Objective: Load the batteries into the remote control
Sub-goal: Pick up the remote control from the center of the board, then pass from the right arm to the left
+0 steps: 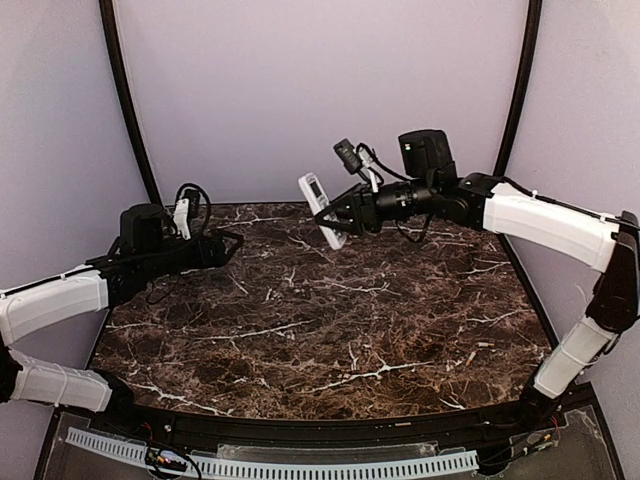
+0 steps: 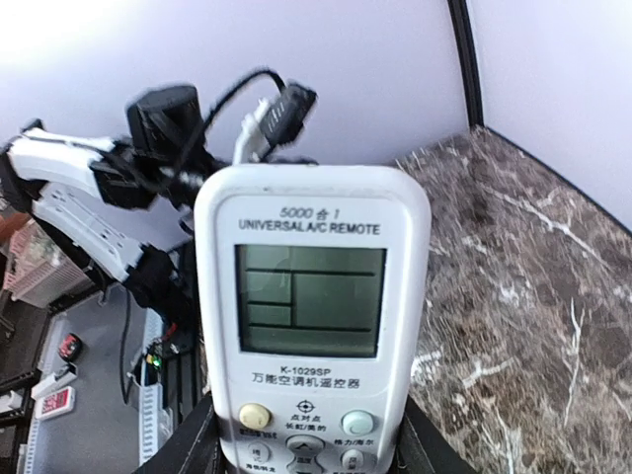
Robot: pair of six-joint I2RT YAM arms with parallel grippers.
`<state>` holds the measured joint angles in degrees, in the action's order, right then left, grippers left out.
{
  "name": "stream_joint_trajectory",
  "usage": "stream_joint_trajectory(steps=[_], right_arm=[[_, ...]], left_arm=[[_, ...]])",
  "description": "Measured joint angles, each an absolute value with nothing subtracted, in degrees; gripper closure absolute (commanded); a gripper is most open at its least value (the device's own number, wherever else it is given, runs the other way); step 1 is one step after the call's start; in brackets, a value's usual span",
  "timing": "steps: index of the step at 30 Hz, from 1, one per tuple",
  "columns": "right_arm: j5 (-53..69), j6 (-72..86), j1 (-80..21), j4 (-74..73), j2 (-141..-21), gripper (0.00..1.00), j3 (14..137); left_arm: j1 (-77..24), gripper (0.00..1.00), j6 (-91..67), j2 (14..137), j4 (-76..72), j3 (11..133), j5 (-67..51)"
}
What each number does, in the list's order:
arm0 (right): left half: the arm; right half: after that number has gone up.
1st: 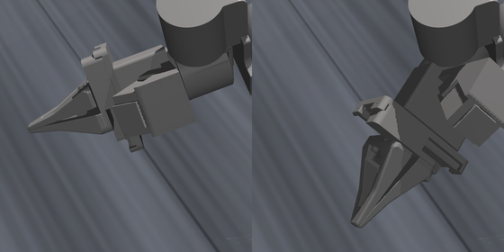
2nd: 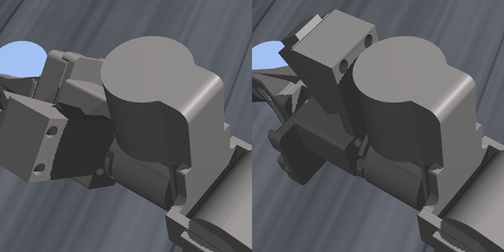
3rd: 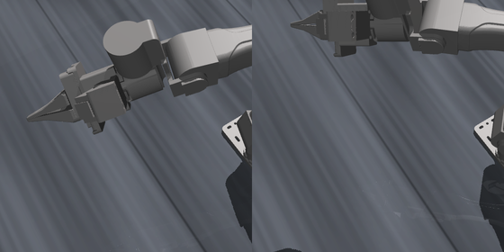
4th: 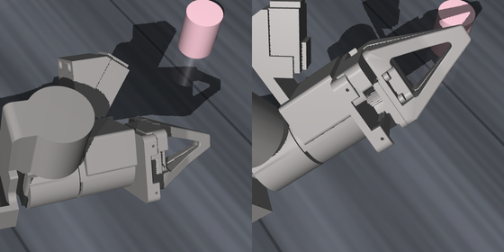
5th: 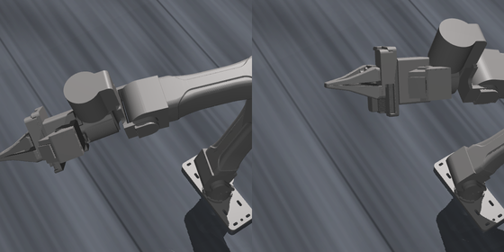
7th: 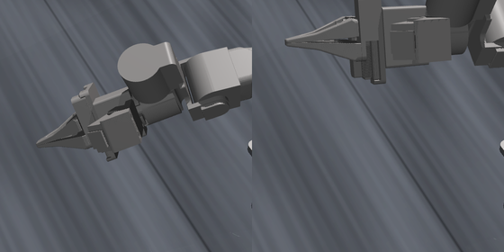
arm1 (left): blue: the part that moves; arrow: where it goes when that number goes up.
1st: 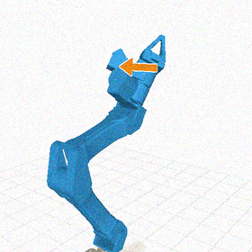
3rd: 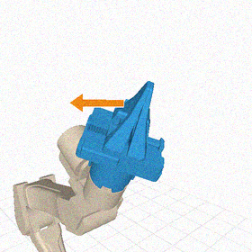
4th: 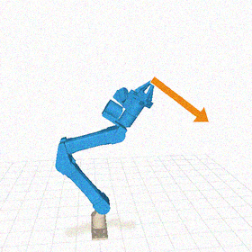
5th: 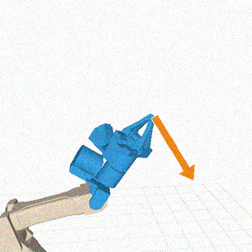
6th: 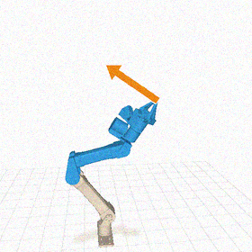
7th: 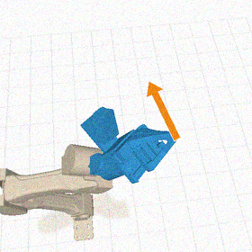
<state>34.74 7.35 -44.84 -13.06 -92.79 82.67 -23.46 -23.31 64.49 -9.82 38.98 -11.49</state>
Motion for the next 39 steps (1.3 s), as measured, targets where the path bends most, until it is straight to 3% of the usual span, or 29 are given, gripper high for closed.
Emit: stream_joint_trajectory(steps=[15,28,39], right_arm=[[55.9,23.2,-42.6,22.2,-87.4,0.74,68.6],[59.3,30.2,-42.6,34.4,-87.6,0.75,66.7],[59.3,30.8,-43.1,36.6,-87.7,0.74,66.2]], left_arm=[[-44.3,0.04,-15.3,74.8,-32.8,45.6,-32.2],[-50.2,0.11,-15.8,80.9,-39.2,50.3,-35.6],[-51.0,0.16,-18.3,82.1,-42.2,52.6,-34.2]])
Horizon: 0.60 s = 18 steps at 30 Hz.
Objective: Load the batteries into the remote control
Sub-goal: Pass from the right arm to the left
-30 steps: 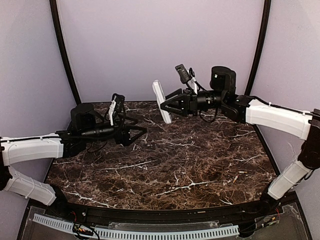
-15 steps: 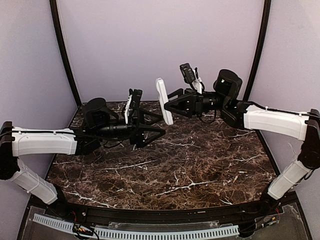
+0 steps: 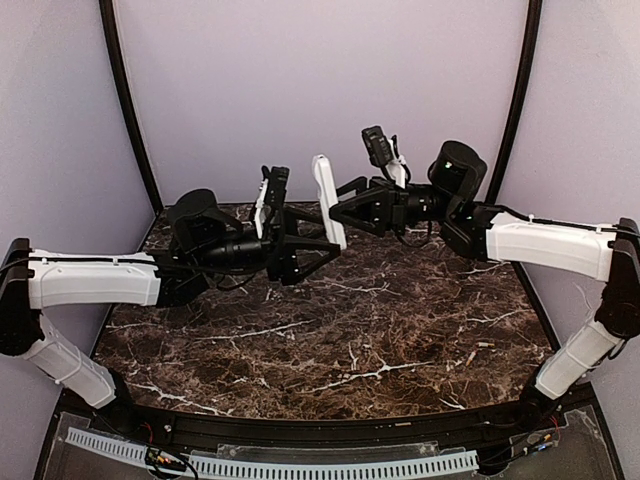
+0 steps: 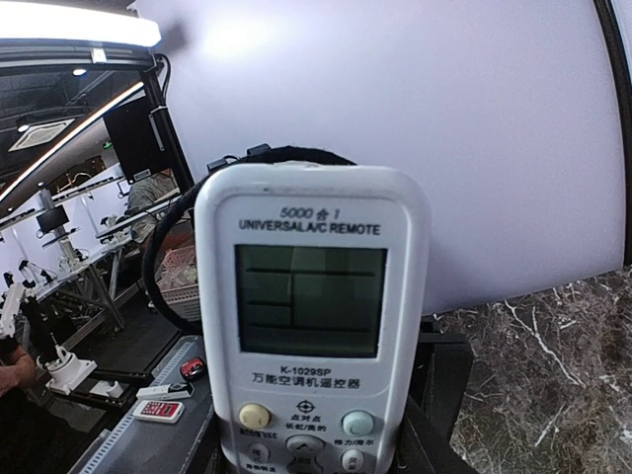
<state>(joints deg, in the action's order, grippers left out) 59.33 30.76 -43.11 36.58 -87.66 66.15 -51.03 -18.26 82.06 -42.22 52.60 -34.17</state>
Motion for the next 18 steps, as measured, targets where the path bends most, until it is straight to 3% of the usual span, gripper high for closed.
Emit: stream_joint_trajectory(steps=[6,14,18], right_arm=[[58.9,30.6,-43.5,36.9,-87.7,0.74,65.6],[58.2,30.5,-43.5,37.3,-88.2,0.73,64.8],[57.6,29.5,-43.5,37.2,-88.2,0.58,64.4]], left_arm=[[-51.4,0.21,-19.4,83.0,-43.4,53.5,-32.9],[-52.0,0.46,-20.6,84.2,-44.1,53.5,-31.4],[-52.0,0.58,-20.1,84.2,-43.7,53.5,-30.4]])
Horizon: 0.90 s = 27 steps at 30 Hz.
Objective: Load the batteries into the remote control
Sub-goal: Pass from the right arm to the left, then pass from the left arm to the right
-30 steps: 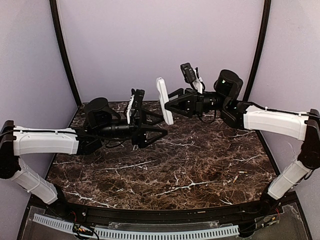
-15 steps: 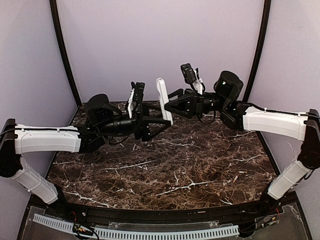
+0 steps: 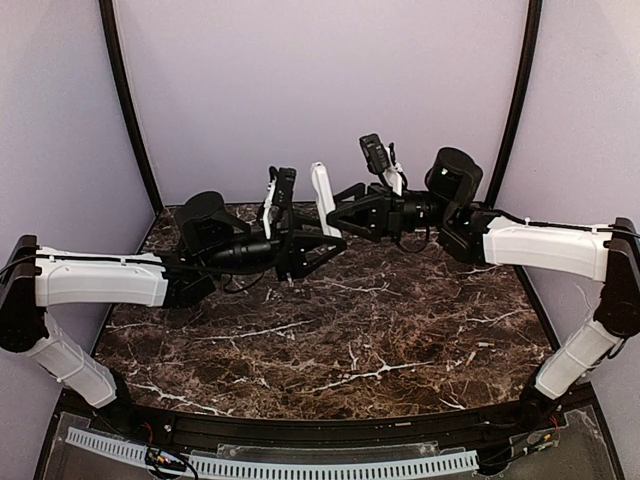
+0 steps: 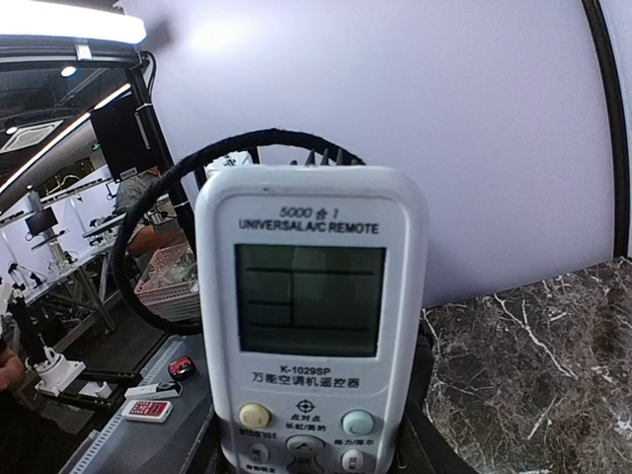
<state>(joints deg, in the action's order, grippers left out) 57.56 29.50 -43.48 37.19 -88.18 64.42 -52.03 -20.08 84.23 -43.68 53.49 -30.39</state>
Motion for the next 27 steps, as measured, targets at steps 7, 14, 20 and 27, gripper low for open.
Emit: stream_joint_trajectory(steps=[7,14,20,27], right_arm=[[56.2,26.7,-43.2,32.7,-86.9,0.23,63.9],[46.5,21.6,-42.7,17.6,-82.8,0.19,65.4],[36.4,19.0,-42.8,5.8,-81.8,0.24,70.1],[28.9,17.8,-43.9,-3.1,-84.6,0.29,75.1]], left_arm=[[-52.6,0.73,-17.5,83.6,-39.9,53.5,-27.4],[-52.6,0.77,-12.1,83.4,-27.8,55.1,-16.8],[-52.5,0.81,-9.3,83.4,-20.6,55.6,-10.0],[-52.5,0.82,-7.9,83.5,-15.7,58.6,-5.7]])
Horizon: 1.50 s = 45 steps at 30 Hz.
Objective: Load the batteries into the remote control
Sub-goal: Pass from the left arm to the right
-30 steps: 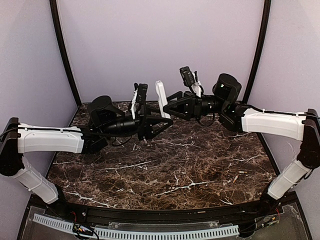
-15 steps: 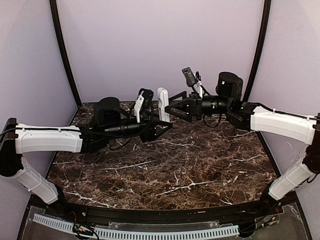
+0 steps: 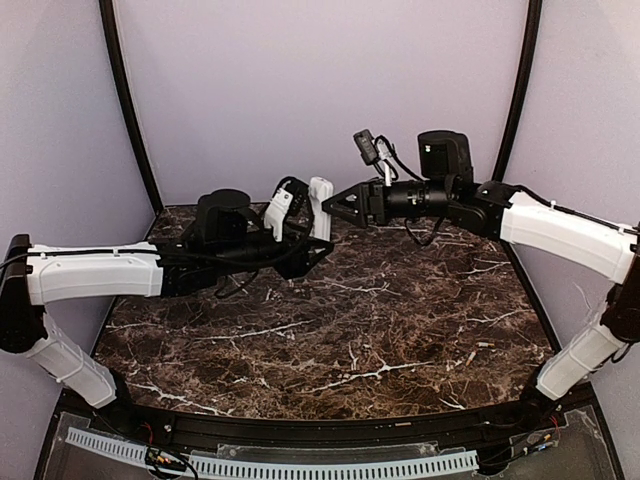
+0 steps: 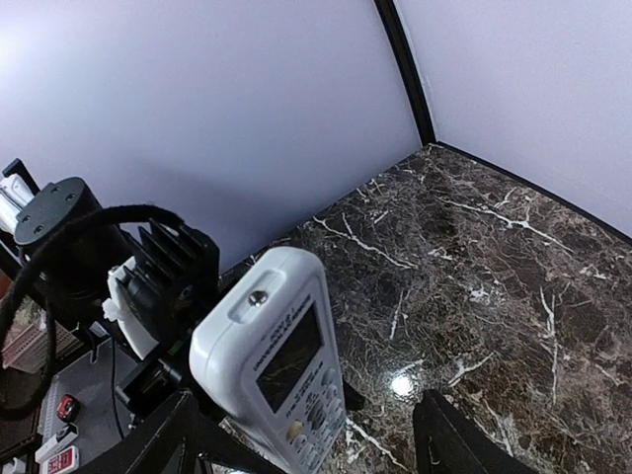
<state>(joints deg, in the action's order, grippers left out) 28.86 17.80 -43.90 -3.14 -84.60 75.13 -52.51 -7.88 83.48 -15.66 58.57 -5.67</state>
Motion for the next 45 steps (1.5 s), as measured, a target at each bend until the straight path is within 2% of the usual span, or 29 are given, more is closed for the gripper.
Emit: stream_joint_trajectory(steps=[6,18,20,21,22,23,24,25,27,31,33,38,45], right_arm=[[24.3,17.2,-45.3,-7.5,-88.0,0.34,77.6],[20.2,17.3,-45.4,-9.3,-89.9,0.62,78.8],[20.1,17.3,-45.4,-9.3,-90.2,0.69,78.8],[20.0,17.3,-45.4,-9.3,-90.3,0.73,78.8],[20.1,17.2,-45.4,-9.3,-90.3,0.8,78.8],[20.3,17.5,-45.4,-9.3,-90.4,0.85,78.8],[20.6,17.3,-45.4,-9.2,-90.4,0.88,78.7],[20.6,17.4,-45.3,-9.3,-90.4,0.9,78.4],[22.0,17.7,-44.5,-8.4,-90.4,0.93,77.5],[26.0,18.8,-41.3,-7.3,-89.4,0.97,73.3],[28.5,19.2,-39.1,-7.3,-88.8,0.99,71.3],[35.9,20.8,-34.2,-5.4,-86.8,1.0,66.4],[46.9,24.3,-32.6,0.3,-87.0,1.0,59.4]], left_arm=[[-52.5,0.83,-7.7,85.2,-13.7,60.1,-4.6],[-52.5,0.84,-7.2,88.5,-9.5,62.2,-2.1],[-52.5,0.82,-7.1,88.8,-8.9,62.4,-1.9],[-52.5,0.79,-7.0,88.9,-8.5,62.7,-1.7],[-52.5,0.7,-6.9,89.1,-8.3,62.8,-1.5],[-52.5,0.57,-6.7,89.1,-7.8,62.8,-1.4],[-52.5,0.5,-6.6,89.1,-7.4,62.9,-1.3],[-52.4,0.37,-6.5,89.0,-7.1,62.9,-1.2],[-52.3,0.24,-6.1,89.0,-6.4,62.9,-1.5],[-52.2,0.09,-3.9,87.1,-6.3,62.3,-2.4],[-51.9,0.06,-2.8,84.8,-6.3,61.0,-2.8],[-50.8,0.04,1.8,78.3,-6.5,57.2,-3.3],[-54.6,0.18,17.5,73.6,-8.4,47.4,-5.1]])
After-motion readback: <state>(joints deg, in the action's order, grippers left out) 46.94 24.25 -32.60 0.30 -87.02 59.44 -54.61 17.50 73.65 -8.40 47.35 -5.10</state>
